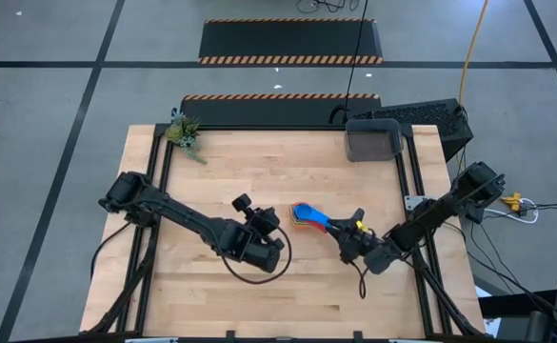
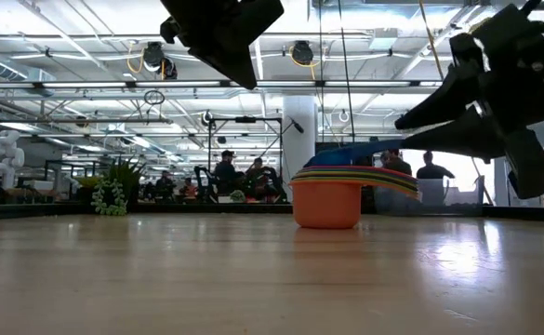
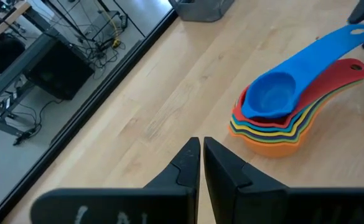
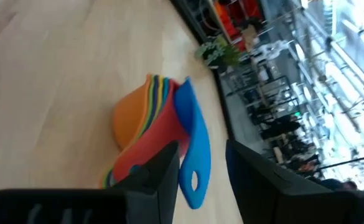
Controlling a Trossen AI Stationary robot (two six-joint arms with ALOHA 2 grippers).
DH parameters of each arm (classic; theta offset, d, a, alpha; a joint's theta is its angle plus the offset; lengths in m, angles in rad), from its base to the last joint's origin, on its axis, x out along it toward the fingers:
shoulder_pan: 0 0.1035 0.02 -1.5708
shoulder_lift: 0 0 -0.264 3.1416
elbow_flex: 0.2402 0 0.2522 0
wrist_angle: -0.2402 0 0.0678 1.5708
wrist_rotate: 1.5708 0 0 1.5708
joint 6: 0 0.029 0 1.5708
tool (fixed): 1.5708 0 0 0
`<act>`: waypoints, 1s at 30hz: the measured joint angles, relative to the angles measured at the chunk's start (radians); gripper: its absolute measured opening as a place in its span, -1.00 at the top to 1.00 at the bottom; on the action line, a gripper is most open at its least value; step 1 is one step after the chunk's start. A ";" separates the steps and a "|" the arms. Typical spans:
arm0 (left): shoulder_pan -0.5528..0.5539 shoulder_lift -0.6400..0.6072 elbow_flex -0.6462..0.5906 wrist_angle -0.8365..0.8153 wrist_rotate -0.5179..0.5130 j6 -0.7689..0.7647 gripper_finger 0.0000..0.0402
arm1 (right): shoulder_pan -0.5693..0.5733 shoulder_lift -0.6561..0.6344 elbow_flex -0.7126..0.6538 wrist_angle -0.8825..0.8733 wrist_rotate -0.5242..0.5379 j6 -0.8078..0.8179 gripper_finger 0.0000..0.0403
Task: Nest measuring cups in basket
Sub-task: Stack the blue measuring cup on top of the light red measuring cup
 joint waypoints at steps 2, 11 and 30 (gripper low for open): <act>-0.001 0.000 0.000 0.000 0.000 0.000 0.88 | -0.007 0.000 0.000 -0.025 -0.025 0.027 0.38; -0.001 0.000 0.000 0.000 0.000 -0.001 0.88 | -0.015 0.000 0.000 -0.033 -0.078 0.069 0.38; -0.001 0.001 -0.003 0.101 0.159 0.118 0.88 | -0.059 -0.270 0.000 -0.201 0.019 0.294 0.38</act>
